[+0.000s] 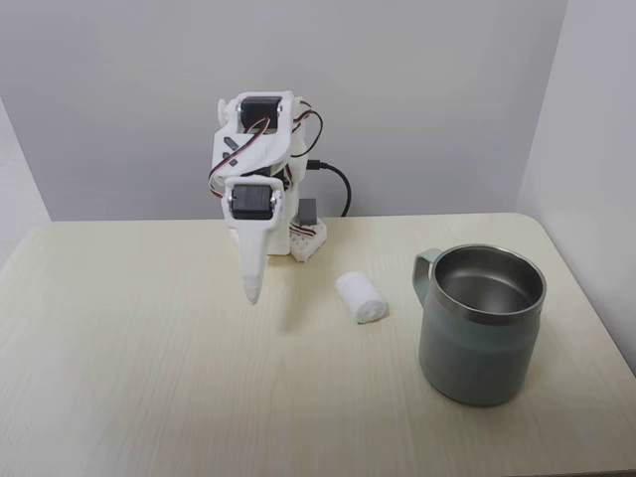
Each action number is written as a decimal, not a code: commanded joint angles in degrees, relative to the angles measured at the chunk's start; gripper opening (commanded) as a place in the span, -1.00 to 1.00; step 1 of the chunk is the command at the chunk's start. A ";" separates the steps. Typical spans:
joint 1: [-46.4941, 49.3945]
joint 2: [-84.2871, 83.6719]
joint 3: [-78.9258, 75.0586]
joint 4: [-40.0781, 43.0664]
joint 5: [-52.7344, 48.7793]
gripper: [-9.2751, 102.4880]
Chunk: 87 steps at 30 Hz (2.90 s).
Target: Grasp a dressing and put it in the cup.
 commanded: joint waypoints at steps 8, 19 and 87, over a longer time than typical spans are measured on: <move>1.41 0.00 0.26 -0.26 -0.88 -0.84; 1.05 0.00 0.26 -0.26 -1.32 -0.84; -44.38 63.46 21.01 3.34 -59.41 -0.84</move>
